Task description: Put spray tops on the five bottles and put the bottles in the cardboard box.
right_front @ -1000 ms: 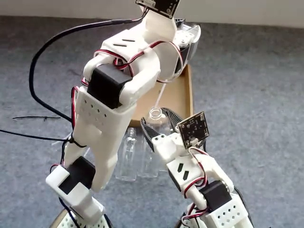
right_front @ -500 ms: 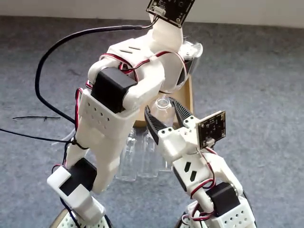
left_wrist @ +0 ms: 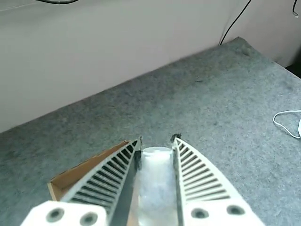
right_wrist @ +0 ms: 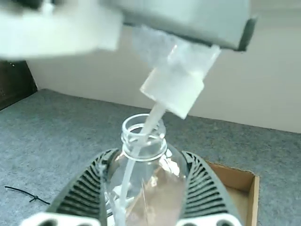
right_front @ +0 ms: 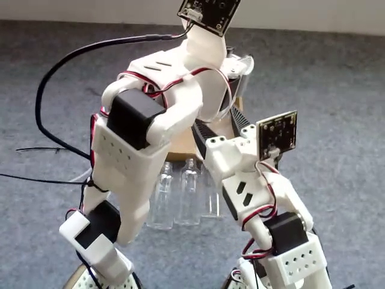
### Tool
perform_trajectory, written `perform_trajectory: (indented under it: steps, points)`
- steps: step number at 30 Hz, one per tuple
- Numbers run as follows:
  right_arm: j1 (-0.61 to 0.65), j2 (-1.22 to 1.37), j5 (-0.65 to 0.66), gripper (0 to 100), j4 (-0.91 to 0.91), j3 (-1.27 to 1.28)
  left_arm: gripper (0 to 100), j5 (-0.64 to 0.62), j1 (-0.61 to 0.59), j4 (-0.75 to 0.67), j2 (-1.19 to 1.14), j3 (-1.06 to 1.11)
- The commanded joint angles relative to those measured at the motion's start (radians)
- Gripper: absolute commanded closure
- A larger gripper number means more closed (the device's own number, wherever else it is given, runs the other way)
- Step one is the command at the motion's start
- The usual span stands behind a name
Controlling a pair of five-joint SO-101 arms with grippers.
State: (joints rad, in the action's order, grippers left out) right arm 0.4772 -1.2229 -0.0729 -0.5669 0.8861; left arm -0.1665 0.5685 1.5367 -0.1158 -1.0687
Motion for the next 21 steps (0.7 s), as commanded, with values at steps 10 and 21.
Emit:
perform_trajectory:
  steps: [10, 21]
  points:
    - [-0.013, 0.097, -0.006, 99.4, 0.002, -0.186, 86, 0.081, -0.013, 0.209, 0.012, -0.16]
    - [-0.015, 0.101, 0.0, 99.4, 0.001, -0.18, 86, 0.098, -0.05, 0.221, 0.134, -0.059]
